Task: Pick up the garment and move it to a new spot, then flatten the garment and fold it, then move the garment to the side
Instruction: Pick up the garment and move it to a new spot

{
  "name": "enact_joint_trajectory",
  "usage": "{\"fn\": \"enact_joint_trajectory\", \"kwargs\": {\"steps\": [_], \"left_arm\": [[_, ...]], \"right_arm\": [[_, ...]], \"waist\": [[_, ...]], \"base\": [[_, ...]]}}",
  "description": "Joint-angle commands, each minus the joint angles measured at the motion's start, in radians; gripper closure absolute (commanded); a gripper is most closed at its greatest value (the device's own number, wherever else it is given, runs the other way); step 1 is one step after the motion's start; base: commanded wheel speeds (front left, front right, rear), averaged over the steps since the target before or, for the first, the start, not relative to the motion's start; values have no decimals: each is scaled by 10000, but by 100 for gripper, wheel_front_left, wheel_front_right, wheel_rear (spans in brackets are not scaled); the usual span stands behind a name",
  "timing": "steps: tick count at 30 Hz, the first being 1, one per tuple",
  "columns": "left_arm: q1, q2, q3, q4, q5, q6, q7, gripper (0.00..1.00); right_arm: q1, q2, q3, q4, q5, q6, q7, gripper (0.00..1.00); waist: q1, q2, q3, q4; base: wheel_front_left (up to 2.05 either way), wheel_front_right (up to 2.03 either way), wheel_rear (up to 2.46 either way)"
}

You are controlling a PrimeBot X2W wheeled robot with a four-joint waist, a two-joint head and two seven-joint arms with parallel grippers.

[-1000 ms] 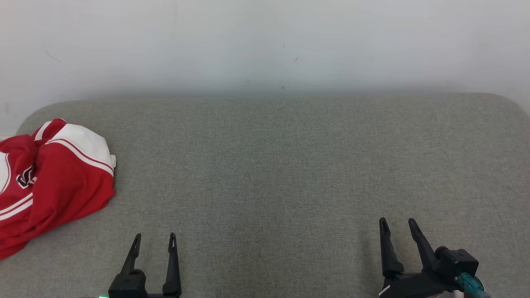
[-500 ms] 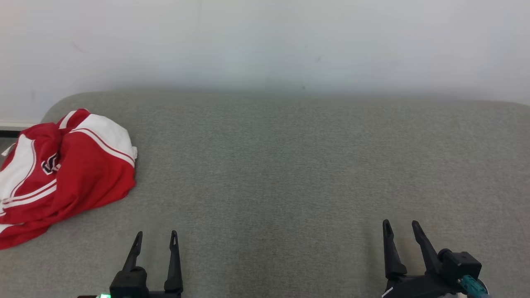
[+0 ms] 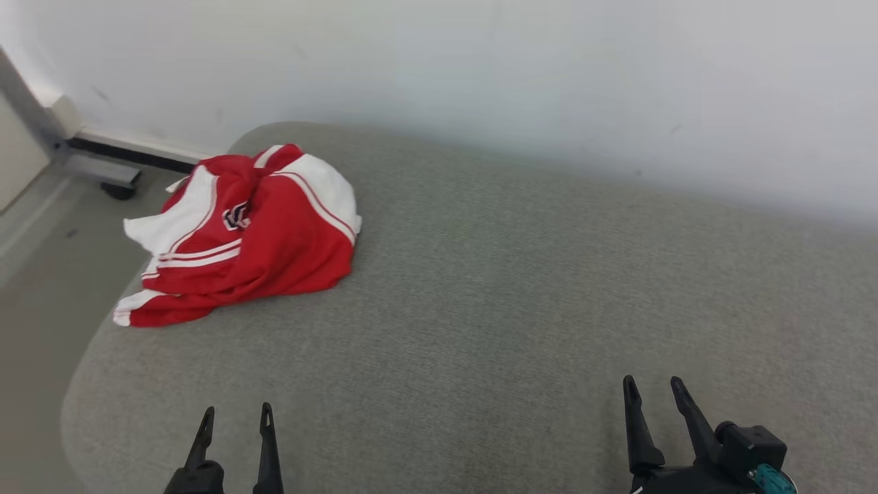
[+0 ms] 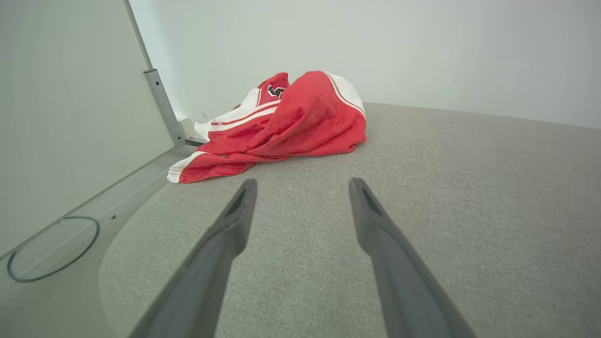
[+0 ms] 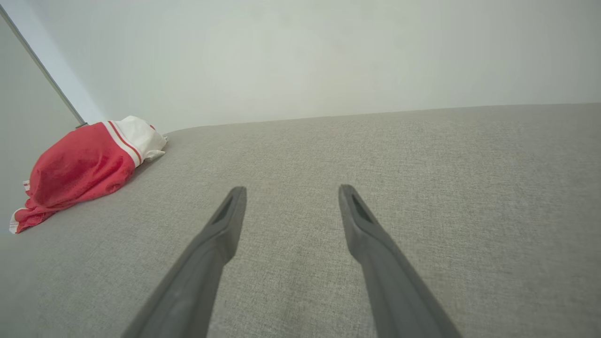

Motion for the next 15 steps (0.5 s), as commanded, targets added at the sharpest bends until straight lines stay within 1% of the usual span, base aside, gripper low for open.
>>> {"fn": "enact_joint_trajectory", "kwargs": {"steps": [1,4,15], "left_arm": [[141,50,26,8,56,-22,-35,0],[269,79,131,-42,74,26,-35,0],[877,-16,809,-860,-153,409,-35,0]], "right_arm": [[85,6,15,11,76,33,-9,0],[74,4,157,43,95,33,-9,0],[-776,0,1178,508,-61,33,-9,0]], "waist": [[0,0,-242,1206],[0,0,-277,1684],[0,0,92,1952]], "base": [[0,0,0],[0,0,0],[0,0,0]]}}
